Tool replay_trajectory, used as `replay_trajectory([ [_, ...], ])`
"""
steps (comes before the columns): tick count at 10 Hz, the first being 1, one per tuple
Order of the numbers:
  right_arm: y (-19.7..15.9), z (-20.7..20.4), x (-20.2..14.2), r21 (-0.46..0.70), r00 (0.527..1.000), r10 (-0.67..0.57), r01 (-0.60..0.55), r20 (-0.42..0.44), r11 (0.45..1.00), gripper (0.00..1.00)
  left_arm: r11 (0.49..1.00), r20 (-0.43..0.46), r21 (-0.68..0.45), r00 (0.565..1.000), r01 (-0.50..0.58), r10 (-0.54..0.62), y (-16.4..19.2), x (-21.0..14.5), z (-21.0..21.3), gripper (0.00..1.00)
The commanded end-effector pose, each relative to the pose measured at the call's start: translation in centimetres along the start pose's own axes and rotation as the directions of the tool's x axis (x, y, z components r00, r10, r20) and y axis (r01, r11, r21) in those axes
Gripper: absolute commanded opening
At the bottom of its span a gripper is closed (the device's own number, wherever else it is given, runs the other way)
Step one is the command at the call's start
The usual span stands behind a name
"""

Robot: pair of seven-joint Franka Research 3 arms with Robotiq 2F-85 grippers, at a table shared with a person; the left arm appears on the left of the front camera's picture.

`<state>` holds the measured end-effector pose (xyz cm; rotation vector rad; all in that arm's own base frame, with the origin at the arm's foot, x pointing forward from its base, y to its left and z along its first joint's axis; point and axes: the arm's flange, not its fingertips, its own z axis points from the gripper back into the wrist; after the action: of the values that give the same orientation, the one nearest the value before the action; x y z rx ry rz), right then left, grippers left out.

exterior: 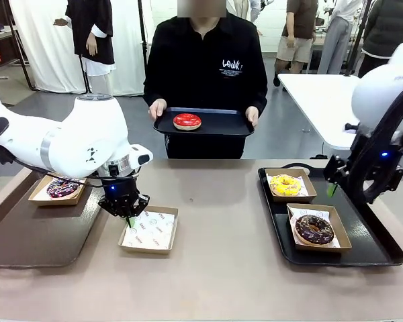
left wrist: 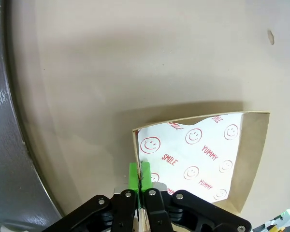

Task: Individually package the donuts and arrange them on the tray.
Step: Place the picked Paper togo box on the Handle tray while simultaneously picking up another Paper togo box from the table with the other hand.

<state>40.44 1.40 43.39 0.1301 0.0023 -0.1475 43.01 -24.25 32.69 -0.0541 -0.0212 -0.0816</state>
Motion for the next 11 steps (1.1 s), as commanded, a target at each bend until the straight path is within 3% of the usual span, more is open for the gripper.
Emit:
replay_trajectory([
  [1, -4.5, 3.1, -0.4, 0.297, 0.994, 0.094, -0.073, -0.058, 0.952, 1.0, 0.999, -0.022, -0.034, 1.0, 0.016, -0.016, -0.3, 0.3, 1.9, 0.0],
  [2, -7.7, 4.8, -0.2, 0.448, 0.993, 0.104, -0.067, -0.058, 0.891, 1.0, 0.999, -0.014, -0.049, 1.0, 0.013, -0.014, -0.5, 0.9, 3.1, 0.0],
  [4, -12.2, 6.4, 0.2, 0.594, 0.996, 0.08, -0.04, -0.041, 0.804, 1.0, 0.995, -0.015, -0.099, 0.999, 0.026, -0.028, -1.0, 2.8, 5.8, 0.0],
  [7, -17.7, 7.0, -0.4, 0.751, 0.999, 0.035, -0.041, 0.025, 0.659, 1.0, 0.99, -0.001, -0.129, 0.999, 0.049, -0.049, -2.9, 6.7, 9.9, 0.0],
  [11, -23.1, 4.8, -2.6, 0.852, 0.995, -0.072, -0.025, 0.073, 0.523, 1.0, 0.991, 0.031, -0.115, 0.997, 0.072, -0.069, -5.2, 10.6, 13.1, 0.0],
])
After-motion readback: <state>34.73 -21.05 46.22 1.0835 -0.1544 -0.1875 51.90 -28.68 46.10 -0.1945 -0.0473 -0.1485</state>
